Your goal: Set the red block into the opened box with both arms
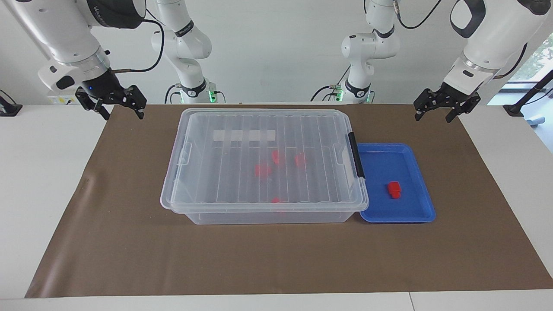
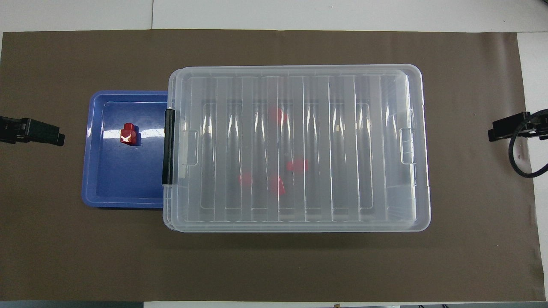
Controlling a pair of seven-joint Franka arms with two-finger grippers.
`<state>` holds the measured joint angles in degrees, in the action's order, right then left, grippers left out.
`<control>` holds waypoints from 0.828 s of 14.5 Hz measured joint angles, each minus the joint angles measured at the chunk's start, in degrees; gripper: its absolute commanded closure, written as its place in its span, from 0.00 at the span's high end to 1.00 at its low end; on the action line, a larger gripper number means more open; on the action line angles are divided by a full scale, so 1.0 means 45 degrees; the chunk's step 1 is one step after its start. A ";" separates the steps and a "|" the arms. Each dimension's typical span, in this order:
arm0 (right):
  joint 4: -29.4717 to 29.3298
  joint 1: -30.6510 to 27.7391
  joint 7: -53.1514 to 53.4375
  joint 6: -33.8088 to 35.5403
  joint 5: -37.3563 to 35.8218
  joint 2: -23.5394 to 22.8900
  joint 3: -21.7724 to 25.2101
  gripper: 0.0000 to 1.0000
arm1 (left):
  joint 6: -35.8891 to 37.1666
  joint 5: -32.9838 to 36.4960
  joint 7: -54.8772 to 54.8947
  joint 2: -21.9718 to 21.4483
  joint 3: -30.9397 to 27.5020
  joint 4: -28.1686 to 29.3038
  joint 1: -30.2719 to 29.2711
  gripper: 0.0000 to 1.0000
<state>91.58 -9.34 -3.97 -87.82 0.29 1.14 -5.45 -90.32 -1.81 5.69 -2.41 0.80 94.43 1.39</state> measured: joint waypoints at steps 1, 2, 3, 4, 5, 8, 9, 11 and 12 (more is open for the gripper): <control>0.0000 0.0000 0.0000 0.0000 0.0000 0.0000 0.0000 1.00 | 0.0000 0.0000 0.0000 0.0000 0.0000 0.0000 0.0000 1.00; 0.0000 0.0000 0.0000 0.0000 0.0000 0.0000 0.0000 1.00 | 0.0000 0.0000 0.0000 0.0000 0.0000 0.0000 0.0000 1.00; 0.0000 0.0000 0.0000 0.0000 0.0000 0.0000 0.0000 1.00 | 0.0000 0.0000 0.0000 0.0000 -0.0001 0.0000 0.0000 1.00; 0.0000 0.0001 0.0000 -0.0015 0.0000 0.0000 -0.0002 1.00 | 0.0000 0.0000 -0.0001 0.0000 -0.0007 0.0000 -0.0001 1.00; 0.0012 0.0001 0.0000 -0.0090 0.0000 0.0000 -0.0004 1.00 | 0.0000 0.0001 -0.0002 0.0000 -0.0023 0.0000 -0.0005 1.00; 0.0318 0.0007 0.0036 -0.0746 0.0003 0.0015 -0.0011 1.00 | 0.0001 0.0004 -0.0003 0.0000 -0.0073 0.0000 -0.0038 1.00; 0.0607 0.0039 0.0135 -0.1187 0.0014 0.0059 -0.0020 1.00 | 0.0001 0.0005 -0.0003 0.0000 -0.0083 0.0000 -0.0039 1.00; 0.1791 0.0394 0.0573 -0.2584 0.0019 0.0310 -0.0042 1.00 | 0.0001 0.0005 -0.0003 0.0000 -0.0084 0.0001 -0.0039 1.00; 0.2596 0.0677 0.0847 -0.3393 0.0020 0.0492 -0.0054 1.00 | 0.0001 0.0005 -0.0003 0.0000 -0.0084 0.0001 -0.0039 1.00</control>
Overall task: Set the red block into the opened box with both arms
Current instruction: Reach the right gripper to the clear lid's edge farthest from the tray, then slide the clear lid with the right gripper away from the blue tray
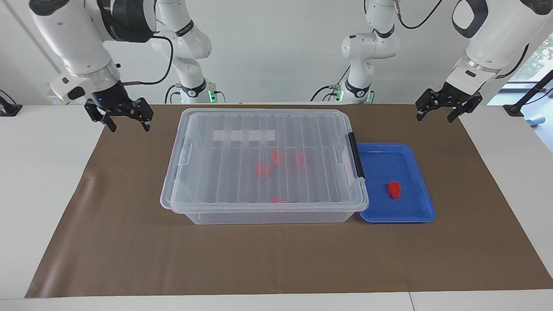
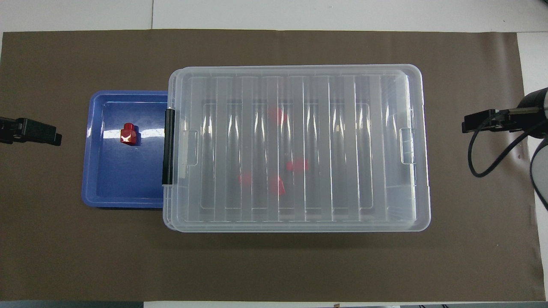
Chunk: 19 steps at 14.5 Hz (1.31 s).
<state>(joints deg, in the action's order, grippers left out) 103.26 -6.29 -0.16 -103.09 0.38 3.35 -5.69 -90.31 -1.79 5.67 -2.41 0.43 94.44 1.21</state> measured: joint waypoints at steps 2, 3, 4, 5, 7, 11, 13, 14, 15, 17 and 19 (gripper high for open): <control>0.1394 0.0568 0.0604 -0.1294 -0.0001 0.0193 -0.0031 1.00 | 0.0000 0.0000 0.0000 0.0000 0.0000 0.0000 0.0000 1.00; 0.1808 0.0710 0.0818 -0.1749 -0.0001 0.0126 -0.0038 1.00 | 0.0000 0.0000 -0.0002 0.0000 -0.0002 0.0000 0.0000 1.00; 0.2045 0.0747 0.0917 -0.2127 -0.0001 0.0004 -0.0043 1.00 | 0.0000 0.0001 -0.0003 0.0000 -0.0003 0.0000 -0.0001 1.00; 0.2166 0.0741 0.0926 -0.2399 -0.0001 -0.0162 -0.0036 1.00 | 0.0000 0.0001 -0.0003 0.0000 -0.0003 0.0000 -0.0001 1.00; 0.2279 0.0700 0.0926 -0.2665 -0.0001 -0.0472 -0.0013 1.00 | 0.0000 0.0001 -0.0004 0.0000 -0.0003 0.0000 -0.0001 1.00; 0.2860 0.0692 0.0926 -0.3577 -0.0001 -0.0607 -0.0005 1.00 | 0.0000 0.0001 -0.0004 0.0000 -0.0003 0.0000 -0.0001 1.00; 0.3013 0.0692 0.0926 -0.3677 -0.0001 -0.0606 -0.0005 1.00 | 0.0000 0.0001 -0.0004 0.0000 -0.0003 0.0000 -0.0001 1.00; 0.3053 0.0685 0.0926 -0.3682 -0.0001 -0.0606 -0.0004 1.00 | 0.0000 0.0001 -0.0005 0.0000 -0.0003 0.0000 -0.0001 1.00; 0.3073 0.0658 0.0908 -0.3708 0.0000 -0.0605 -0.0002 1.00 | 0.0000 0.0001 -0.0005 0.0000 -0.0003 0.0000 -0.0001 1.00; 0.3076 0.0561 0.0722 -0.3748 0.0000 -0.0605 0.0008 1.00 | 0.0000 0.0001 -0.0005 0.0000 -0.0003 0.0000 -0.0001 1.00; 0.3076 0.0229 0.0224 -0.3790 0.0000 -0.0604 0.0011 1.00 | 0.0000 0.0001 -0.0005 0.0000 -0.0003 0.0000 -0.0001 1.00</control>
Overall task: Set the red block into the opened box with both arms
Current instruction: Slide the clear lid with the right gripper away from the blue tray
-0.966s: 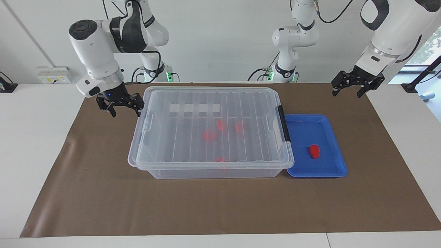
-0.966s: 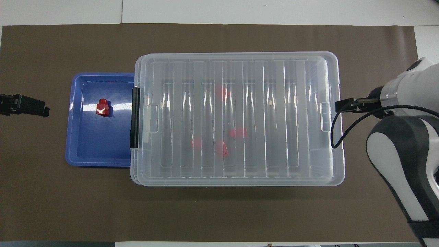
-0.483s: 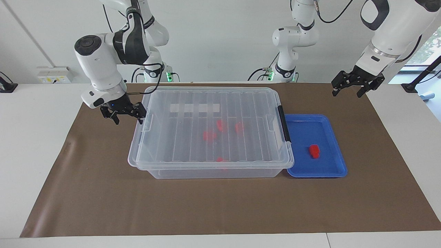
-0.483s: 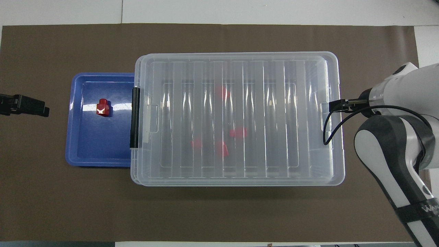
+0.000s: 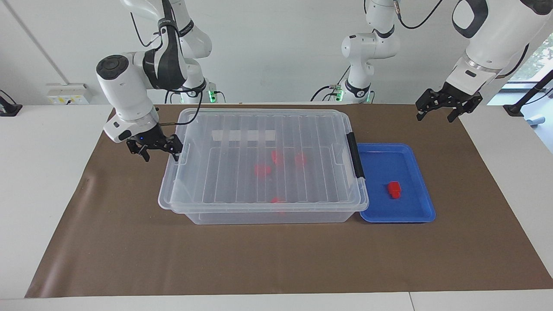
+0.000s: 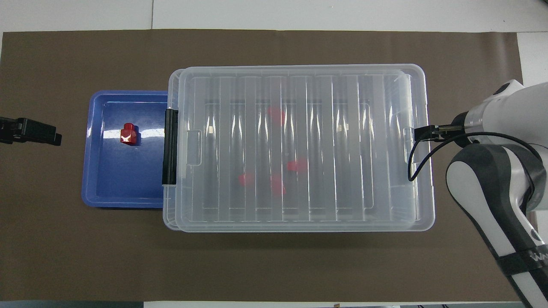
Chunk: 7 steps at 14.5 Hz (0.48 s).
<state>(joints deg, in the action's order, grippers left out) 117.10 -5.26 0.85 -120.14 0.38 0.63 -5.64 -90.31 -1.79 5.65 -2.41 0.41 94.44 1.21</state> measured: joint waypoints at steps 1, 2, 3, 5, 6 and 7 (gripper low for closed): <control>0.0009 -0.0247 -0.0384 -0.0007 -0.0005 -0.0001 0.0004 1.00 | 0.0000 0.0000 0.0000 0.0000 0.0000 0.0000 0.0000 1.00; 0.0020 -0.0507 -0.0765 -0.0012 -0.0009 -0.0001 0.0017 1.00 | 0.0000 0.0000 0.0000 0.0000 0.0000 0.0000 0.0000 1.00; 0.0020 -0.0739 -0.1083 -0.0019 -0.0009 0.0001 0.0020 1.00 | 0.0000 0.0000 0.0000 0.0000 -0.0001 0.0000 0.0000 1.00; 0.0021 -0.1092 -0.1617 -0.0021 -0.0016 -0.0001 0.0032 1.00 | 0.0000 0.0000 0.0000 0.0000 0.0000 0.0000 0.0000 1.00; 0.0019 -0.1235 -0.1889 -0.0028 -0.0021 -0.0001 0.0039 1.00 | 0.0000 0.0000 0.0000 0.0000 0.0000 0.0000 0.0000 1.00; 0.0015 -0.1409 -0.2195 -0.0035 -0.0025 -0.0001 0.0044 1.00 | 0.0000 0.0000 0.0000 0.0000 0.0000 0.0000 0.0000 1.00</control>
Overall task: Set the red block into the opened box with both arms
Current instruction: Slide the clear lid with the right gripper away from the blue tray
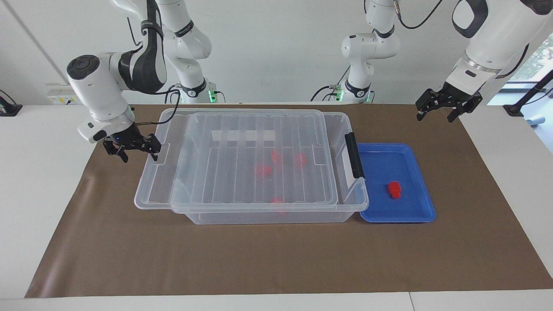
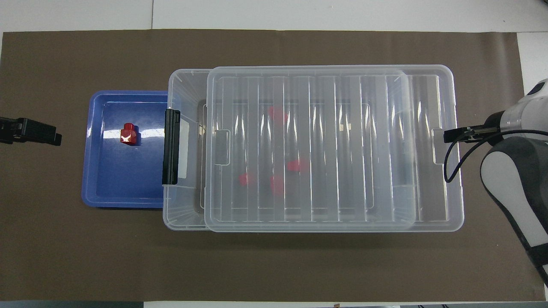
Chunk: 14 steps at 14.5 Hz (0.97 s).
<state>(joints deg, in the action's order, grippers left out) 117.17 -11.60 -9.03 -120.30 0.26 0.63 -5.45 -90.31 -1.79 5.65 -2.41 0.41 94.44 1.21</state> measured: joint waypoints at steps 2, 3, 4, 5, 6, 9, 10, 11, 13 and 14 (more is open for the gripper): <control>-0.0008 -0.0519 -0.0751 -0.0008 -0.0004 0.0000 0.0004 1.00 | 0.0000 0.0000 0.0000 0.0000 0.0000 0.0000 0.0000 1.00; -0.0019 -0.0810 -0.1175 -0.0012 -0.0005 0.0000 0.0009 1.00 | 0.0000 0.0000 0.0000 0.0000 0.0000 0.0000 0.0000 1.00; -0.0026 -0.1064 -0.1569 -0.0025 -0.0005 0.0000 0.0019 1.00 | 0.0000 0.0000 0.0000 0.0000 0.0000 0.0000 0.0000 1.00; -0.0038 -0.1283 -0.1906 -0.0044 -0.0005 -0.0001 0.0020 1.00 | 0.0000 0.0000 0.0000 0.0000 0.0000 0.0000 0.0000 1.00; -0.0052 -0.1452 -0.2175 -0.0049 -0.0006 -0.0002 0.0022 1.00 | 0.0000 0.0000 0.0000 0.0000 0.0000 0.0000 0.0000 1.00; -0.0087 -0.1844 -0.2848 -0.0061 -0.0005 -0.0003 0.0020 1.00 | 0.0000 0.0000 0.0000 0.0000 0.0000 0.0000 0.0000 1.00; -0.0114 -0.1983 -0.3067 -0.0064 -0.0006 -0.0005 0.0021 1.00 | 0.0000 0.0000 0.0000 0.0000 0.0000 0.0000 0.0000 1.00; -0.0147 -0.2125 -0.3301 -0.0064 -0.0007 -0.0011 0.0024 1.00 | 0.0000 0.0000 0.0000 0.0000 0.0000 0.0000 0.0000 1.00; -0.0205 -0.2394 -0.3761 -0.0065 -0.0008 -0.0045 0.0032 1.00 | 0.0000 0.0000 0.0000 0.0000 0.0000 0.0000 0.0000 1.00; -0.0233 -0.2497 -0.3942 -0.0065 -0.0008 -0.0071 0.0031 1.00 | 0.0000 0.0000 0.0000 0.0000 0.0000 0.0000 0.0000 1.00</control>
<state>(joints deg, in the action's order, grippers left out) 116.12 -22.84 -26.77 -120.59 0.23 0.31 -5.31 -90.31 -1.79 5.65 -2.41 0.41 94.44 1.21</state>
